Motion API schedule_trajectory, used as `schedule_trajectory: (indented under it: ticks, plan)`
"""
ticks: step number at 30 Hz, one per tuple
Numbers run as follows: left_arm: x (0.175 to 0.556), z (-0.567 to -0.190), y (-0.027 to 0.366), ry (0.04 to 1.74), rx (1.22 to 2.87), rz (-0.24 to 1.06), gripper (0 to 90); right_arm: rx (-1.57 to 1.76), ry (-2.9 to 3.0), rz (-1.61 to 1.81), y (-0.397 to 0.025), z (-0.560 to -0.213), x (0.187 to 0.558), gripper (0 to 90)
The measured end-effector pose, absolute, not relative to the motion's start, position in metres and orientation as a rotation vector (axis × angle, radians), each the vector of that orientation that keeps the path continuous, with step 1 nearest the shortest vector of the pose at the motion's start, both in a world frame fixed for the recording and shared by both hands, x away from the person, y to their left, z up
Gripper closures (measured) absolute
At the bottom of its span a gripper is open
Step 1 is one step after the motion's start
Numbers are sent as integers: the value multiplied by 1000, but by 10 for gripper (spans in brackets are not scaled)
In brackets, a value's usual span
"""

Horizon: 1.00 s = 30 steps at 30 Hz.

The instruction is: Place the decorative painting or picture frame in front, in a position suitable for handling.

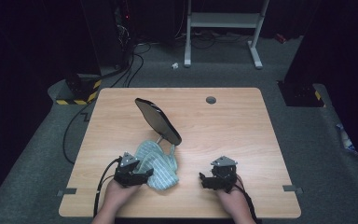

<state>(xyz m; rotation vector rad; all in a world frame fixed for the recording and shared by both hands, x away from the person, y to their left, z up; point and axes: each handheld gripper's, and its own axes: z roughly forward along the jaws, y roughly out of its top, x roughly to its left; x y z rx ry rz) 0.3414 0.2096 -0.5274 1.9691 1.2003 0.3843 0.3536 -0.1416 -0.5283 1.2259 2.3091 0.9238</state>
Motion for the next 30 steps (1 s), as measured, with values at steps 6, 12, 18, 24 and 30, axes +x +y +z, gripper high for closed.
schedule_trajectory:
  ticks: [6,12,18,24,30]
  plan:
    - [337,-527,207,1181,1975,370,412,1233,2308,924,-142,-528,352,92]
    - [331,-527,203,1147,1985,383,579,1198,2328,930,-149,-528,351,91]
    - [324,-526,199,1106,1972,387,694,1181,2340,935,-153,-528,347,90]
    - [314,-522,193,1058,1911,379,719,1176,2349,940,-153,-528,346,89]
    - [311,-518,193,1058,1854,361,732,1181,2344,943,-154,-528,343,91]
